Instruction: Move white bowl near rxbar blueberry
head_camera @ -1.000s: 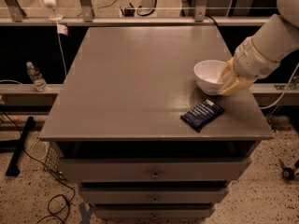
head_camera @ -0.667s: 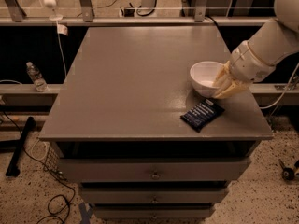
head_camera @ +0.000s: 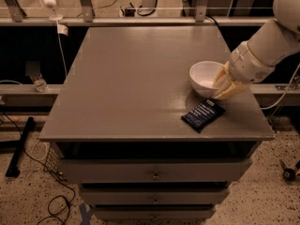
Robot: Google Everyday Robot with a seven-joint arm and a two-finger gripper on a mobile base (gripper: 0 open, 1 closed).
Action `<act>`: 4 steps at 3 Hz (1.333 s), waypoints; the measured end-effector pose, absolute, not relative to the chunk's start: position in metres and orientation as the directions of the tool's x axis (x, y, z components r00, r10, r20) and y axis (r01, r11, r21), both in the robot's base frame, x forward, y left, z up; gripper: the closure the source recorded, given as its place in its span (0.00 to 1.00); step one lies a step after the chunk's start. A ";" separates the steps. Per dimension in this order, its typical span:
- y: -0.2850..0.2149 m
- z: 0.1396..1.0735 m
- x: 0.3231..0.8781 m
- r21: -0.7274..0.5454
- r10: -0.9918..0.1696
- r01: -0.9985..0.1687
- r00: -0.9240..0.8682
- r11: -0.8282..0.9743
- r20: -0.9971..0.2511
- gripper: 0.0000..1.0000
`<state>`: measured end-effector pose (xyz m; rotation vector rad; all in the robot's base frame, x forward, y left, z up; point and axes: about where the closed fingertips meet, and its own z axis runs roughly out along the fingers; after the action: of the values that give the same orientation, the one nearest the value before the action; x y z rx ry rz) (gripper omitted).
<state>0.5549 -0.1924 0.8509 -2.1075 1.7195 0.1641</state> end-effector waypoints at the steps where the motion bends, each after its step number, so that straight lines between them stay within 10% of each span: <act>1: -0.191 0.850 0.555 -0.239 -0.909 -0.959 0.232 -0.154 -0.345 0.35; 2: -0.190 0.848 0.556 -0.238 -0.909 -0.959 0.233 -0.155 -0.346 0.12; 4: -0.189 0.847 0.556 -0.237 -0.908 -0.959 0.234 -0.157 -0.347 0.00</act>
Offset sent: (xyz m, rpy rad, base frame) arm 0.0003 0.0012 -0.0012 0.0005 0.0013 0.0018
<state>0.5558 -0.1888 0.8471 -2.1124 1.7156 0.1710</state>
